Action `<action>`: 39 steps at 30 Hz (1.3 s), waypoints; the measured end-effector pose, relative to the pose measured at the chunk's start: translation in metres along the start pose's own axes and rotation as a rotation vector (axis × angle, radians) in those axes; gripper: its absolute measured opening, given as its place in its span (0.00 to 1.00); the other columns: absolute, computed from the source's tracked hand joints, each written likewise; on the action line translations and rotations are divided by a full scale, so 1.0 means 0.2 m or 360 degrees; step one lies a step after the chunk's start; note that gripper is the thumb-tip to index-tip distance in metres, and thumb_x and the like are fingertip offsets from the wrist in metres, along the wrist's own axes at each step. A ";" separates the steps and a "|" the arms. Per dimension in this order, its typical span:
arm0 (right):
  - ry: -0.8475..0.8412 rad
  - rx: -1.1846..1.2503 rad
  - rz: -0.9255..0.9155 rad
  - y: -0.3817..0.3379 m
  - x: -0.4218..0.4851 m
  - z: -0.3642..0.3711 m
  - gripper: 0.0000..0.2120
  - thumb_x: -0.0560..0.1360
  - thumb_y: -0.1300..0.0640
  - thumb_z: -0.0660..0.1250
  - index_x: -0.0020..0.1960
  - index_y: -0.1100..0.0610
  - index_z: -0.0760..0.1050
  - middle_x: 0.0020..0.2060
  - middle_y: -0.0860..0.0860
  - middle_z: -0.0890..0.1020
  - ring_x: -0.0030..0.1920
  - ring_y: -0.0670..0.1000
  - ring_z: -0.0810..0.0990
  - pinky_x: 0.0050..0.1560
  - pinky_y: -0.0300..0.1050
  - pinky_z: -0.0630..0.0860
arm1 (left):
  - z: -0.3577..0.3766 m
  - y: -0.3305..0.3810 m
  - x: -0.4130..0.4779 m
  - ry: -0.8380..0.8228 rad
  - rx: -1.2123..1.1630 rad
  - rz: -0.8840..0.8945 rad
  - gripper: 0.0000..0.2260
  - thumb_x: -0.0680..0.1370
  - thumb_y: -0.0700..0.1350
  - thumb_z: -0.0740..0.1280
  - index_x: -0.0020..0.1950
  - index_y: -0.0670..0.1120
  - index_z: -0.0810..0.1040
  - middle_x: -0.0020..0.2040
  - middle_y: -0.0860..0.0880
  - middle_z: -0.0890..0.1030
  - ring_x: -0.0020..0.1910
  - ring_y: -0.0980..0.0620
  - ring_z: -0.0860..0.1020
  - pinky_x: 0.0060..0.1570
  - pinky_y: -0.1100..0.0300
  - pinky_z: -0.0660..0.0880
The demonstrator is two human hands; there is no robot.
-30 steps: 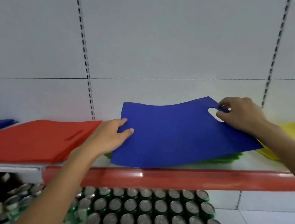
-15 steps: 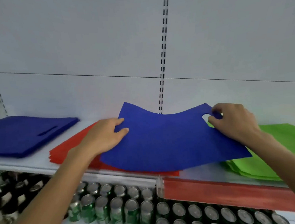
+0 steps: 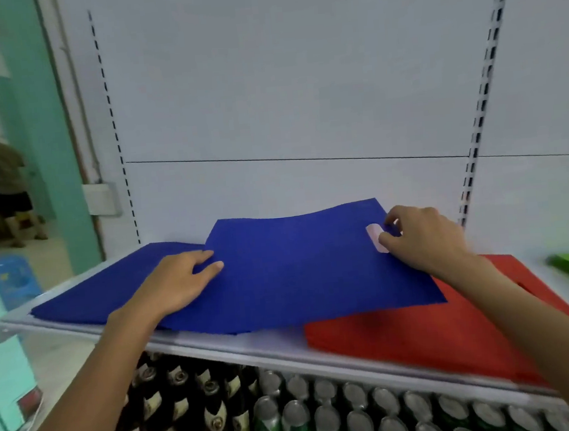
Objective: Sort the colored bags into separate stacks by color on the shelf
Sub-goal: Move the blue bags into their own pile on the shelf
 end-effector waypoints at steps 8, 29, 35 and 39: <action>-0.0036 0.0005 -0.0103 -0.60 0.00 0.32 0.17 0.78 0.45 0.57 0.53 0.58 0.74 0.45 0.53 0.79 0.42 0.56 0.76 0.40 0.45 0.68 | -0.26 -0.57 0.14 -0.0097 0.0136 -0.0100 0.21 0.79 0.52 0.60 0.71 0.48 0.67 0.72 0.49 0.67 0.70 0.50 0.65 0.66 0.58 0.61; -0.0422 -0.0009 0.0001 -1.00 0.01 0.51 0.19 0.76 0.47 0.63 0.57 0.62 0.76 0.54 0.55 0.79 0.52 0.56 0.78 0.45 0.48 0.74 | -0.41 -0.95 0.31 -0.0245 0.0420 -0.0143 0.25 0.77 0.57 0.61 0.72 0.47 0.66 0.70 0.46 0.69 0.67 0.47 0.69 0.65 0.53 0.67; -0.0147 0.0051 0.0103 -0.81 0.08 0.27 0.17 0.76 0.46 0.62 0.61 0.52 0.74 0.61 0.50 0.77 0.60 0.55 0.74 0.56 0.49 0.70 | -0.30 -0.67 0.27 -0.0126 0.0394 0.0149 0.25 0.78 0.58 0.59 0.73 0.50 0.62 0.72 0.50 0.66 0.70 0.50 0.65 0.68 0.55 0.63; -0.0105 -0.0003 0.0292 -0.47 0.05 0.11 0.16 0.75 0.49 0.64 0.61 0.52 0.75 0.60 0.51 0.78 0.60 0.55 0.74 0.58 0.49 0.71 | -0.19 -0.40 0.22 -0.0177 0.0295 0.0323 0.24 0.79 0.57 0.58 0.74 0.52 0.61 0.73 0.52 0.64 0.72 0.52 0.62 0.70 0.53 0.60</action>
Point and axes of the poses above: each hand's wrist, its own x-axis towards the middle knuckle, its own z-axis out of the palm, y = z × x, the point moved 1 cm from there along x, towards the middle knuckle
